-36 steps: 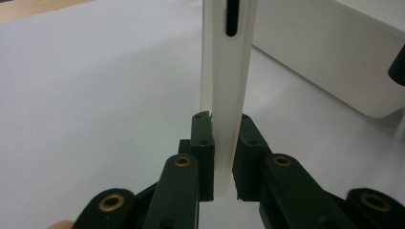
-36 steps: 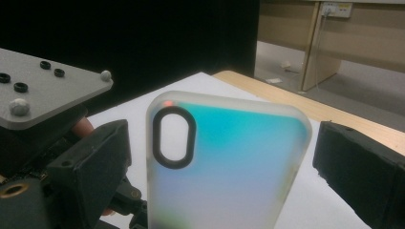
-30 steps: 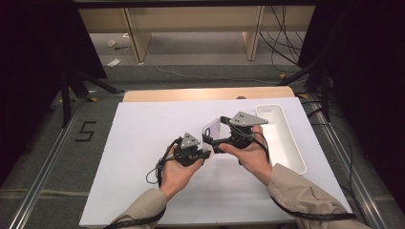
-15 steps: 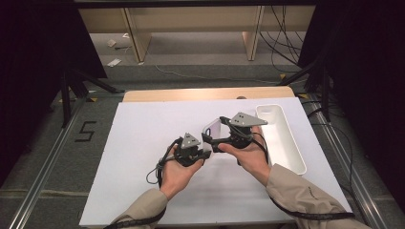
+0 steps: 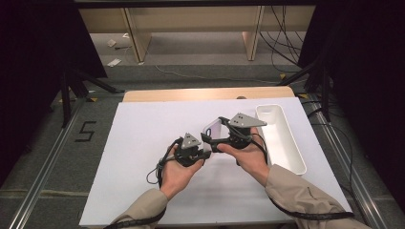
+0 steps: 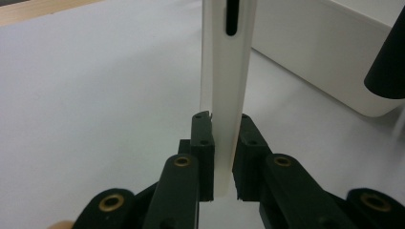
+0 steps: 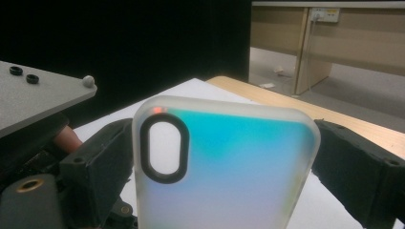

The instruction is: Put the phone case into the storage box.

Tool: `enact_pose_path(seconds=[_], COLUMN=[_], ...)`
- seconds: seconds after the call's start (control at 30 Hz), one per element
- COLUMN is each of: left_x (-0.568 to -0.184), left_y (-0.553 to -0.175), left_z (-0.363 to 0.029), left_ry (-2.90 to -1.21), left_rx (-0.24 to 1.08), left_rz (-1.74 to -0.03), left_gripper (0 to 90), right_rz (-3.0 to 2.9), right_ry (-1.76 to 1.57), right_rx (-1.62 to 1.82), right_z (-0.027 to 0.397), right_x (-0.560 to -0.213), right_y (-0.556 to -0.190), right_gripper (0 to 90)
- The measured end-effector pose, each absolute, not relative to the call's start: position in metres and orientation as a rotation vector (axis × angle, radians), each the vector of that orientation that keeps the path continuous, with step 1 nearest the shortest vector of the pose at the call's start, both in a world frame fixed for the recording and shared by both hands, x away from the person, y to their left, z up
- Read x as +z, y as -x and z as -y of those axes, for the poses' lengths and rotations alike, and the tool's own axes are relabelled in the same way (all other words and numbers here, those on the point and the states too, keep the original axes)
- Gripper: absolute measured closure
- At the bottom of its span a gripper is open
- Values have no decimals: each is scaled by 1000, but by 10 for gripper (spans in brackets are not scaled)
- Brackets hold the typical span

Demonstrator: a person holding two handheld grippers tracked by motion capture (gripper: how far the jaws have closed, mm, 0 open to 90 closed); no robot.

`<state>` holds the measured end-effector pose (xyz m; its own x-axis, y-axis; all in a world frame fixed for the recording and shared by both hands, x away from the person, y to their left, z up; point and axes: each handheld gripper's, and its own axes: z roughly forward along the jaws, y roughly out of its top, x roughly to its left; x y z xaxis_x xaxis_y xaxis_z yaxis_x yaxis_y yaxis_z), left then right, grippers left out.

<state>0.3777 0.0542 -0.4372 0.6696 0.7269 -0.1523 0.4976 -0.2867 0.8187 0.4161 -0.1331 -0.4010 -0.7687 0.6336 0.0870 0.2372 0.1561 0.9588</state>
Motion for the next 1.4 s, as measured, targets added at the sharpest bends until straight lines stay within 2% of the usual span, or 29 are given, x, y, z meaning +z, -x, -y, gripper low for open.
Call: enact_pose_path(seconds=[0.43, 1.23, 1.3, 1.4], left_x=[-437, -437, -437, -436], left_y=[-378, -377, -377, -377], left_z=[-54, -55, -55, -54], left_ry=[-1954, -1955, -1953, -1950], left_rx=[311, 335, 341, 367], left_rz=[-952, -903, -896, -867], left_gripper=[803, 788, 769, 692], right_rz=[-2091, -2079, -2075, -2069], right_ry=[-849, -885, -882, -883], right_rx=[1651, 1662, 1656, 1654], right_z=[133, 136, 136, 138], right_x=[-402, -399, -399, -397], right_y=[-416, -415, -415, -416], right_gripper=[159, 172, 172, 172])
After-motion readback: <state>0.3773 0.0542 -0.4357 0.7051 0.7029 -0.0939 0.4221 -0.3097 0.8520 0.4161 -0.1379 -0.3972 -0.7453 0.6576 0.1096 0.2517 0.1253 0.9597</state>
